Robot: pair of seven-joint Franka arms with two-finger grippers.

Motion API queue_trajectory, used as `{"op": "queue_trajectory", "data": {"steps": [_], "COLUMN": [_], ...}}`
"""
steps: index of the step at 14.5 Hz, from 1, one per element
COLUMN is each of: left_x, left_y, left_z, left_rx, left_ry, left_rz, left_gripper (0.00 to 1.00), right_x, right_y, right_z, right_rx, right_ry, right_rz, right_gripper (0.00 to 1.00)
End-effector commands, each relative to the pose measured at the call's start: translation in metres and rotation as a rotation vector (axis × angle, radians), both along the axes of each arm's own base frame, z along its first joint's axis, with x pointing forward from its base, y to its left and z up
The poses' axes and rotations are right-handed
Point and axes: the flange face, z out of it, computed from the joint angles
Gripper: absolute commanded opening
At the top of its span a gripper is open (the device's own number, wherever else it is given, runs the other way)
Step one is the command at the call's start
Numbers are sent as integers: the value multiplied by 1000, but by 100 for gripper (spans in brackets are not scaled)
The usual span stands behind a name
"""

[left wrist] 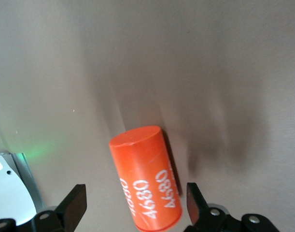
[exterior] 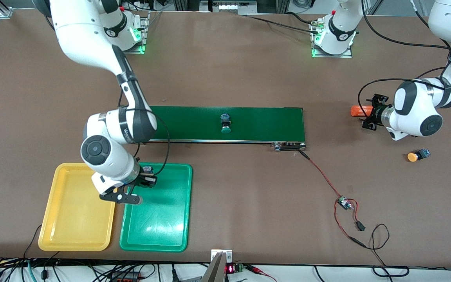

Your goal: Sort buttons by color to trays

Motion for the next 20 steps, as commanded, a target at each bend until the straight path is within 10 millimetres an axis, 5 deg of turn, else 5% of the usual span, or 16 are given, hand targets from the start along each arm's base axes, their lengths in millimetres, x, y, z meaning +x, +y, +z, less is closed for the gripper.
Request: {"op": "queue_trajectory", "data": {"steps": [1, 5, 8, 13, 15, 17, 19, 20], "left_x": [-20, -12, 20, 81, 94, 102, 107, 107], "left_y": [-5, -7, -31, -120, -167, -191, -230, -252], "left_z": [-16, -11, 26, 95, 108, 124, 123, 117], "left_rx": [-6, -1, -9, -41, -105, -141, -207, -211], "left_ry": [-24, -53, -67, -146, -151, -167, -182, -197], "left_rz": [28, 25, -27, 45, 112, 157, 228, 238], "left_gripper": [83, 29, 25, 26, 26, 26, 26, 26], "right_x": [18, 25, 26, 24, 22, 21, 20, 20], "right_y": [-7, -25, -20, -13, -9, -6, -6, -6], "right_z": [-14, -42, -59, -75, -77, -77, -78, -79], "right_rx": [5, 2, 4, 7, 8, 8, 7, 7], "right_ry": [-32, -43, -69, -80, -71, -68, -66, -65], "right_rz": [24, 32, 40, 44, 48, 51, 52, 53], "right_gripper": [0, 0, 0, 0, 0, 0, 0, 21]}}
